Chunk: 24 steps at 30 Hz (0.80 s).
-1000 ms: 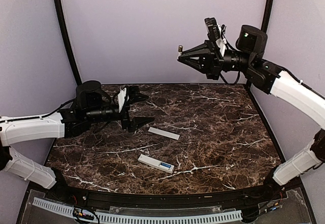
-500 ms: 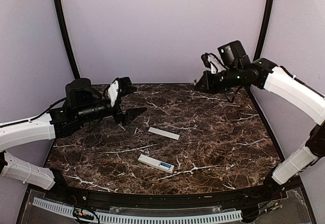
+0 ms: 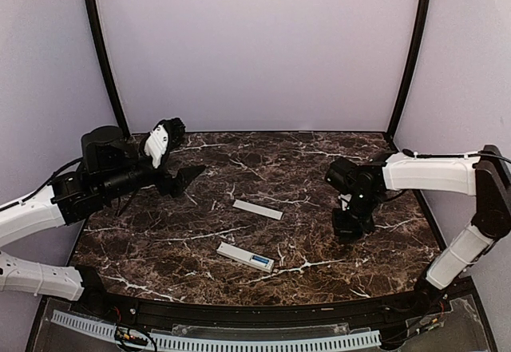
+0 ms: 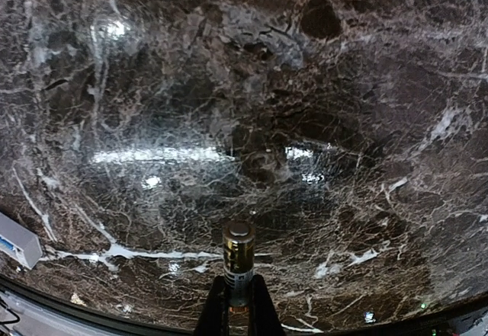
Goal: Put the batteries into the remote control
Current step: Place the battery at the center of the board.
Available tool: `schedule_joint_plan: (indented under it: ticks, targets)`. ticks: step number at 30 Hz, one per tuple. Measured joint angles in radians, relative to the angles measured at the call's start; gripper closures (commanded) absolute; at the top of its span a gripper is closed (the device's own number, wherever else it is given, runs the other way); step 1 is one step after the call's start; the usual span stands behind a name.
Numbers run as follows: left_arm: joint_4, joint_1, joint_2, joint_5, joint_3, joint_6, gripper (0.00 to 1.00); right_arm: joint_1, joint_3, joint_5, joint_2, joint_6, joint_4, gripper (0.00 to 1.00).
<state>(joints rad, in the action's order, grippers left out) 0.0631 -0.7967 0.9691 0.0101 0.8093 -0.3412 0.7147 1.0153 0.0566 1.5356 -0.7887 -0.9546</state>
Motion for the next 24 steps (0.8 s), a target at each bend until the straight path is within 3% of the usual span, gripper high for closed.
schedule_joint_plan:
  ticks: [10,16,24]
  targets:
    - [-0.023,0.0,-0.033,0.006,-0.014,-0.002,0.15,0.006,-0.011,0.076,0.179,-0.026,0.012,1.0]
    - [-0.029,0.0,-0.051,0.005,-0.024,-0.003,0.14,0.012,0.026,0.108,0.222,-0.011,-0.006,0.79]
    - [-0.032,0.0,-0.051,0.005,-0.025,-0.004,0.14,0.024,0.058,0.165,0.24,0.03,-0.015,0.71]
